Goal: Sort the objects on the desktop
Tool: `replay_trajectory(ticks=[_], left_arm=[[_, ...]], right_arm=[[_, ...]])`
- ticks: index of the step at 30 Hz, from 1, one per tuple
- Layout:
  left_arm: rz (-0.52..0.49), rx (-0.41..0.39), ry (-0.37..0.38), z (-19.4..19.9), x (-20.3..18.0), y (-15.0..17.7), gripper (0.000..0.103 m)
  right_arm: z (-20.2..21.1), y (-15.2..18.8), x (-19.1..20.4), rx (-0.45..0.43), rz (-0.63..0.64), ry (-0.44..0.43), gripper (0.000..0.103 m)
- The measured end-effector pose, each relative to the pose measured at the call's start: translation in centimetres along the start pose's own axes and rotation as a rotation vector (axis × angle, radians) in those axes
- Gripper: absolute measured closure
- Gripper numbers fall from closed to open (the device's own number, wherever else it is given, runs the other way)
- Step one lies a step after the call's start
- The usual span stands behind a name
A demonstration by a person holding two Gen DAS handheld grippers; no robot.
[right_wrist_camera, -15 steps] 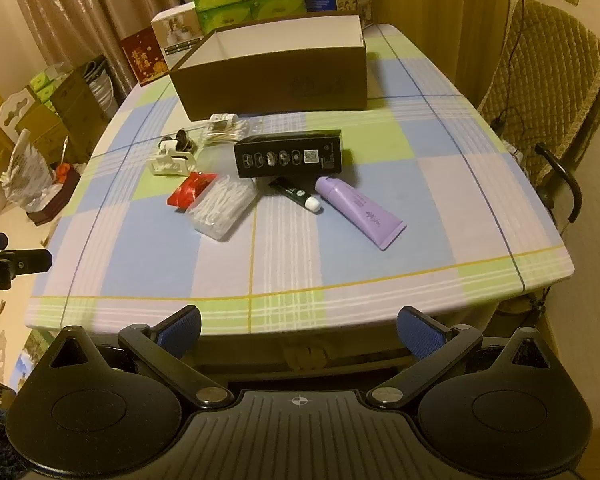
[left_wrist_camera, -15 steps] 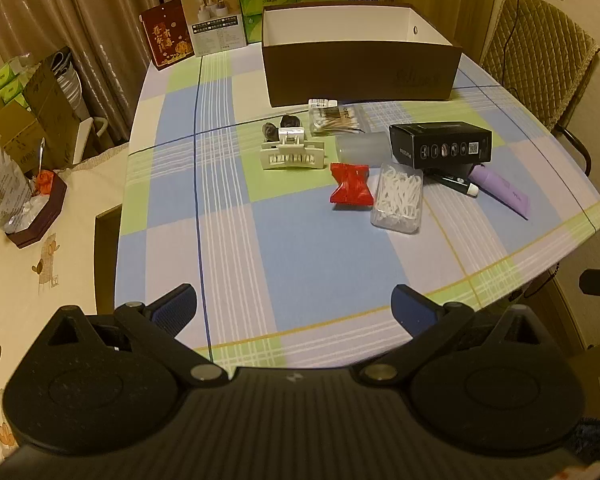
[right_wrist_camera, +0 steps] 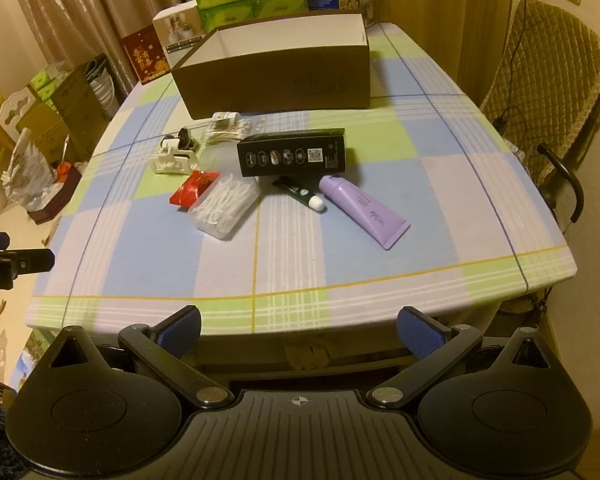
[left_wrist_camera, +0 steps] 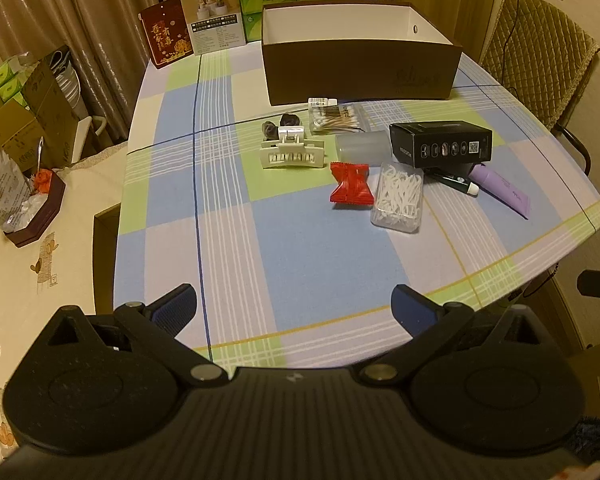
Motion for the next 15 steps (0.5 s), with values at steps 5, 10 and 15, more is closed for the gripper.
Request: replay_trajectory(ticks=[5,10,15], left_arm=[[0.000,0.001,0.000,-0.10,-0.10,0.13,0.001],[0.005,0.006,-0.001,-0.45,-0.12,0.23,0.001],[0.005,0.008,0.000,-0.50,-0.14,0.25,0.001]], right_arm=[[-0.08,-0.01,0.01,0.000,0.001,-0.001,0.002],[-0.22,-0.04,0.15,0.002,0.001,-0.001,0.002],[-0.21,-0.03,0.20,0.007,0.012,-0.006,0.002]])
Point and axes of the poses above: each gripper's, at about its wrist camera, not at the fingertips, and z roughly against the way its jaws point, x to its left, y to its underside, the point moved 9 cm from there along -z, roughly the way its jaws point, and after that the axes turned 2 degrees about x, right-handed, at the moved point
